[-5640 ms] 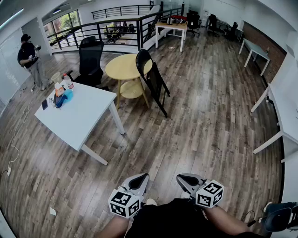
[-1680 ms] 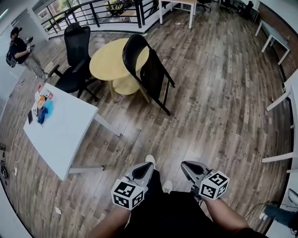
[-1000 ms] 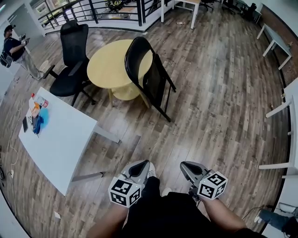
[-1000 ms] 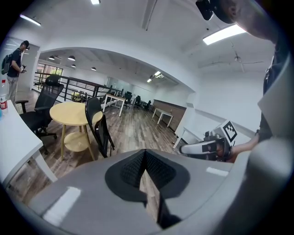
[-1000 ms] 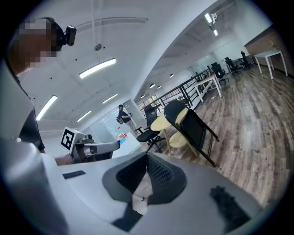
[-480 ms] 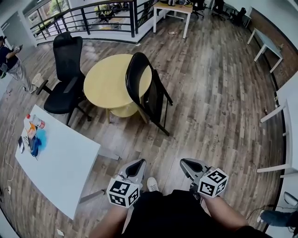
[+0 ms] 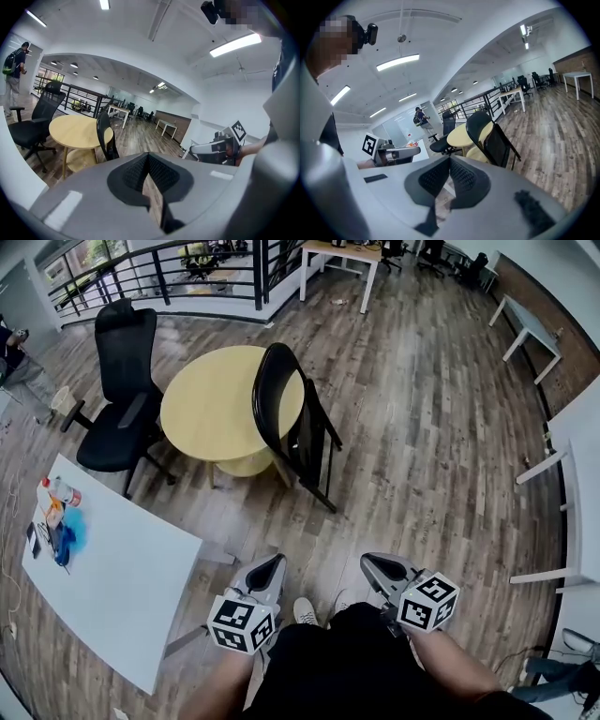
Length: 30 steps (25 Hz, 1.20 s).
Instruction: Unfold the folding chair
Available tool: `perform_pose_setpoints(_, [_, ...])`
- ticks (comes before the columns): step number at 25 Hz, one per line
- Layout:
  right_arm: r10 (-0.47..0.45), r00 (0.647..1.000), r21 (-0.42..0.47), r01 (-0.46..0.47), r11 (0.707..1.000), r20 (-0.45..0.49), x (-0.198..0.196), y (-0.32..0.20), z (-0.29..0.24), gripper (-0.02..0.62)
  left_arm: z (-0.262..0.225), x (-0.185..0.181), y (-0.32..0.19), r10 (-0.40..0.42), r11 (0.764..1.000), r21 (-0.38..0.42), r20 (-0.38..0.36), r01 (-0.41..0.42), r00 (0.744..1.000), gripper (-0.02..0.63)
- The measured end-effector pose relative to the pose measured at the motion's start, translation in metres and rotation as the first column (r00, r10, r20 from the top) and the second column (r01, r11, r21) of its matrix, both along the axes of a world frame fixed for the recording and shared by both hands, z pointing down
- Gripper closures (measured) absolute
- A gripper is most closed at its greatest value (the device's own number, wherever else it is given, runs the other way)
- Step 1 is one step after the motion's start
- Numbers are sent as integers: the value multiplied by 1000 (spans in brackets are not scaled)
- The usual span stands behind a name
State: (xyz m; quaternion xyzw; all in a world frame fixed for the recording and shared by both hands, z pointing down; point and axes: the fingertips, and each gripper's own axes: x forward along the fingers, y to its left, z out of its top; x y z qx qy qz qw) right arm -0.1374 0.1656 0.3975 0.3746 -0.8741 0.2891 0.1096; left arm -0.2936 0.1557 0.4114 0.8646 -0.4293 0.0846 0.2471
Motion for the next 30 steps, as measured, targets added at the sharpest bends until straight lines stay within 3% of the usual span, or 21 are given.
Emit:
perform_pose_setpoints(15, [-39, 999, 10, 39, 999, 7, -4, -23, 2, 591, 3, -4, -11, -36, 999, 9, 4, 36, 999, 598])
perform_pose_setpoints(30, [-68, 996, -23, 69, 997, 50, 14, -85, 26, 591, 13, 16, -66, -84, 996, -21, 33, 85, 996, 598])
